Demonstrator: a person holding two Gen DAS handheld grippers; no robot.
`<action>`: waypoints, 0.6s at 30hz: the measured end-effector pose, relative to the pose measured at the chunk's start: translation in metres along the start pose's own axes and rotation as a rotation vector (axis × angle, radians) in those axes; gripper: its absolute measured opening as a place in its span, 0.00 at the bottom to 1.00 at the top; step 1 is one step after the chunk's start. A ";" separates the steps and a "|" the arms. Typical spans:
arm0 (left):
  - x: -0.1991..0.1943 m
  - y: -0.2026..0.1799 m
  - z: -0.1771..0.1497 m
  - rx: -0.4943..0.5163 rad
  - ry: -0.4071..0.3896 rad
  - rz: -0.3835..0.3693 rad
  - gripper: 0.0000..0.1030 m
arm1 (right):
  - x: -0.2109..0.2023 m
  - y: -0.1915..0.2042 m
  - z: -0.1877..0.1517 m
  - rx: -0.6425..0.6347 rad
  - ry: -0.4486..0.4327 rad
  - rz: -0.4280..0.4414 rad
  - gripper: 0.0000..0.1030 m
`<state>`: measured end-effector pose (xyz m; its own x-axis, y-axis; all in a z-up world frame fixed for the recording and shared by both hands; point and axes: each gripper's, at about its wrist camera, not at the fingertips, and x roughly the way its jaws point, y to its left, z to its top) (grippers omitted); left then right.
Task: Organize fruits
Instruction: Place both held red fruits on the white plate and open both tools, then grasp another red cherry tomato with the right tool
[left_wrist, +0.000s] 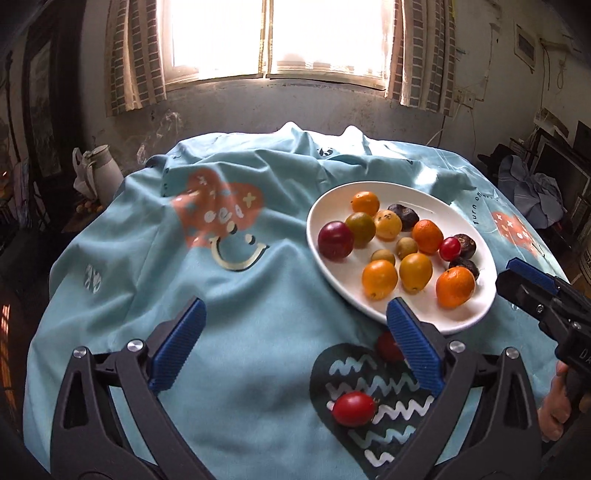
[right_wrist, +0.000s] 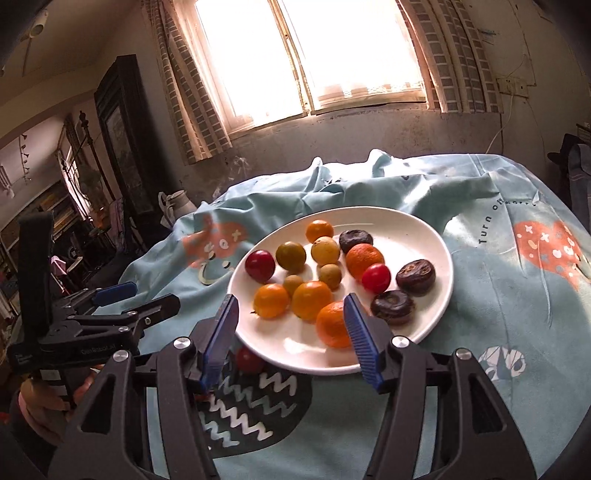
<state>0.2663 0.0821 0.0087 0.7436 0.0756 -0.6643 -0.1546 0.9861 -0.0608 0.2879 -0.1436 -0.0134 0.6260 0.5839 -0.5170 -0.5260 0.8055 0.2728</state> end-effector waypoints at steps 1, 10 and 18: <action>-0.002 0.007 -0.010 -0.021 0.001 0.000 0.98 | 0.001 0.007 -0.005 -0.003 0.024 0.016 0.58; -0.004 0.024 -0.045 -0.006 0.043 0.107 0.98 | 0.030 0.042 -0.050 -0.098 0.163 0.013 0.58; -0.006 0.030 -0.041 -0.010 0.060 0.124 0.98 | 0.051 0.036 -0.052 -0.063 0.210 -0.010 0.58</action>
<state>0.2303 0.1051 -0.0194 0.6781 0.1876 -0.7106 -0.2499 0.9681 0.0171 0.2706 -0.0904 -0.0721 0.5010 0.5370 -0.6787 -0.5598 0.7991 0.2190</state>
